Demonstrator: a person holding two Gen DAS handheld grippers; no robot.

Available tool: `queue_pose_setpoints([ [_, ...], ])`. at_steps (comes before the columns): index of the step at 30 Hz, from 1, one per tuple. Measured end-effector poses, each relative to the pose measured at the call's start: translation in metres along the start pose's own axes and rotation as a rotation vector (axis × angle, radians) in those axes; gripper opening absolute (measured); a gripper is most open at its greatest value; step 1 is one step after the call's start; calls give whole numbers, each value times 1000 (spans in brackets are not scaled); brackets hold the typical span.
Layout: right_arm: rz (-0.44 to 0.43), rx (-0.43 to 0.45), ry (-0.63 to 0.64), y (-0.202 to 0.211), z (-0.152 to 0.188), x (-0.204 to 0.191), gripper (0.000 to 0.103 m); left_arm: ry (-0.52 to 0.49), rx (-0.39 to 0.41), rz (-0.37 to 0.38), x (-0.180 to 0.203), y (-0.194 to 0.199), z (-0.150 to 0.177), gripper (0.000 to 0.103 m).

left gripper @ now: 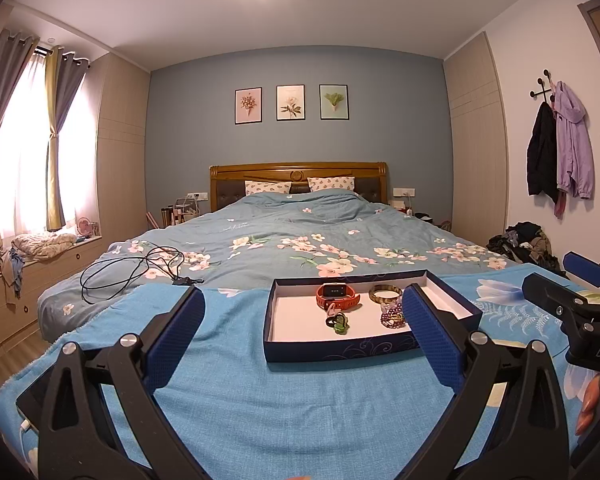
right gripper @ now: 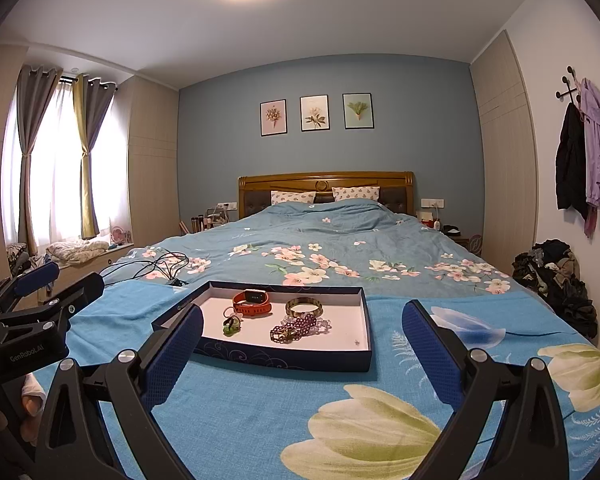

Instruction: Organize jewelry

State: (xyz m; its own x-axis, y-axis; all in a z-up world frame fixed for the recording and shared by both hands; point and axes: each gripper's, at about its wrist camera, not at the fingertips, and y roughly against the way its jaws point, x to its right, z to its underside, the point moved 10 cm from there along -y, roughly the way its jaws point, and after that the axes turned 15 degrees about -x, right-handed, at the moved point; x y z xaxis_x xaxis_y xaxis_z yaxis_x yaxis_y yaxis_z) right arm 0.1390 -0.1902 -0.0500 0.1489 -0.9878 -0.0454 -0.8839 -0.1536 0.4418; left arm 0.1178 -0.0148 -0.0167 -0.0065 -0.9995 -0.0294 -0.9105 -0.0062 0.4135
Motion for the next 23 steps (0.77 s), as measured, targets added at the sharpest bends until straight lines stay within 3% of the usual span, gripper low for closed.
queue_pose_setpoints([
  [13,-3,-7,-2,-2,1,1,96,-9,5,-9,1,0,0,97],
  [23,4,-35,12,-8,4,1,96,18,-57,8,-2,-13,10,97],
])
